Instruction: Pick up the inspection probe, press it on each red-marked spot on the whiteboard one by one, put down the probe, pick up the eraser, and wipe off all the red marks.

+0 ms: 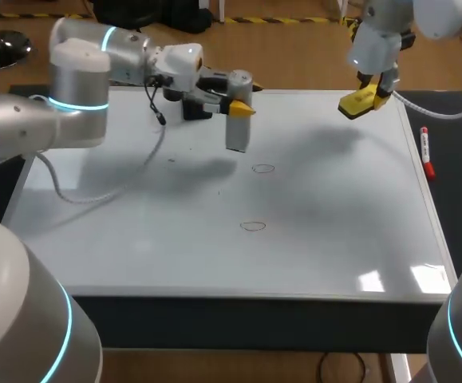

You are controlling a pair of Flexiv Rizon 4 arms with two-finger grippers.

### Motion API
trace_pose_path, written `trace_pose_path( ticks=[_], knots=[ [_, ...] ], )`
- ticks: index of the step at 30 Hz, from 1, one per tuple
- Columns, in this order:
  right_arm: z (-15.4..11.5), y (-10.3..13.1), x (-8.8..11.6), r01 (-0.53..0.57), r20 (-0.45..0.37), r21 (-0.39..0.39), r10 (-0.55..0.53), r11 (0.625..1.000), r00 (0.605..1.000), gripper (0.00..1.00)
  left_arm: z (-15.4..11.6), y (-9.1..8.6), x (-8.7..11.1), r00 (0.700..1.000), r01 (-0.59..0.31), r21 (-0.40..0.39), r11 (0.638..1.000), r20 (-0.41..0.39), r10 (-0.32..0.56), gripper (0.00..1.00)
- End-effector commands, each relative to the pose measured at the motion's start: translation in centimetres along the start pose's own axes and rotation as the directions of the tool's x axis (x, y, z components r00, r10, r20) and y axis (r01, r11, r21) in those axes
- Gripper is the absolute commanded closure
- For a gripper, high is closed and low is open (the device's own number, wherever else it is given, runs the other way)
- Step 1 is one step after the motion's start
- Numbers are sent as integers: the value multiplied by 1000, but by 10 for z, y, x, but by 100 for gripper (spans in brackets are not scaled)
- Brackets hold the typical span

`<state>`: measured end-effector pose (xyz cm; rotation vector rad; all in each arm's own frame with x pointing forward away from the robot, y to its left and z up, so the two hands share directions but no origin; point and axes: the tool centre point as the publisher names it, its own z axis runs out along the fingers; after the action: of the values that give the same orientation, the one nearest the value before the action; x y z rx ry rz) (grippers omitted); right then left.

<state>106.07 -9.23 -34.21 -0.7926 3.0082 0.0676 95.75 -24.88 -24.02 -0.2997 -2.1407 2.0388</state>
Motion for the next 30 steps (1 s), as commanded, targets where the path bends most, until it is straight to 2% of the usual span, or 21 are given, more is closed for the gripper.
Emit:
trace_pose_path(
  ticks=[1,14,30],
  knots=[
    [-1,-1,-1,2,-3,1,-2,1000,1000,100,15,8,-2,1000,1,15,1000,2,-1,100],
    [-1,-1,-1,2,-3,1,-2,1000,1000,100,37,27,2,1000,4,29,1000,17,-4,100],
    [-1,-1,-1,2,-3,1,-2,1000,1000,100,43,43,8,1000,-17,55,998,5,17,100]
  ],
)
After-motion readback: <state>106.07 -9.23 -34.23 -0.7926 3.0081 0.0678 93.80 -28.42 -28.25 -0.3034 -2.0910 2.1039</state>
